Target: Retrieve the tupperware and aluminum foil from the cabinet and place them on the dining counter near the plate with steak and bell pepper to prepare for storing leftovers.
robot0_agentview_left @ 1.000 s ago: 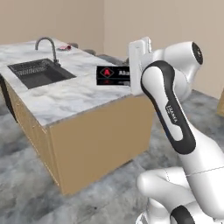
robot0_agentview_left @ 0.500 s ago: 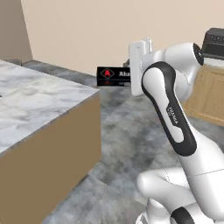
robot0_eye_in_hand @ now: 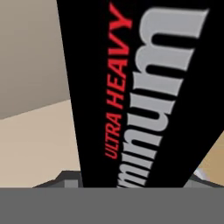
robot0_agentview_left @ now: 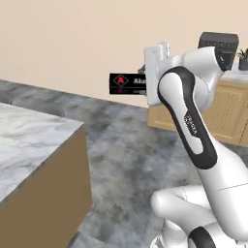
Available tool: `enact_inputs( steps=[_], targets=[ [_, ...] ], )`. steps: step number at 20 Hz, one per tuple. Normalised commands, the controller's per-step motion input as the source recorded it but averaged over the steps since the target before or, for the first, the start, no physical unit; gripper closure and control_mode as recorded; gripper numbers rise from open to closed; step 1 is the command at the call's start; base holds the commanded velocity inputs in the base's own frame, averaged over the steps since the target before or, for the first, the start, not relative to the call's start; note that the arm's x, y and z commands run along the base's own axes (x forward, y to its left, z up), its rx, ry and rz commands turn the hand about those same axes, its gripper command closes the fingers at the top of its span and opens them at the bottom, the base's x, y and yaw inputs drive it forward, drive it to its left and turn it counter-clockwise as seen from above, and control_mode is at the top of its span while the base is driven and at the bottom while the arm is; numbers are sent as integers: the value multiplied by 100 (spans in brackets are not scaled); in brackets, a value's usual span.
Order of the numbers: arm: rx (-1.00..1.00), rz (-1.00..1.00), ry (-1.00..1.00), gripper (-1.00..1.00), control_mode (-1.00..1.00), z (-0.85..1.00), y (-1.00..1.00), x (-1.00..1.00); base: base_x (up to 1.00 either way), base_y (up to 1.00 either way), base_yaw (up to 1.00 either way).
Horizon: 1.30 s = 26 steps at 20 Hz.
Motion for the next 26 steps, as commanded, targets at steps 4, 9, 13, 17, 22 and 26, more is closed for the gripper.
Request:
enact_inputs(
  steps=[4, 9, 13, 17, 22, 26],
  targets=[
    [0, 0, 0, 100, 100, 0, 0, 0, 100, -20, -33],
    [0, 0, 0, 100, 100, 0, 0, 0, 100, -28, -28],
    [0, 0, 0, 100, 100, 0, 0, 0, 100, -23, -4],
    [0, 0, 0, 100, 100, 0, 0, 0, 100, -11, 20],
    [0, 0, 0, 100, 100, 0, 0, 0, 100, -4, 44],
    [0, 0, 0, 100, 100, 0, 0, 0, 100, 0, 59]
  ],
)
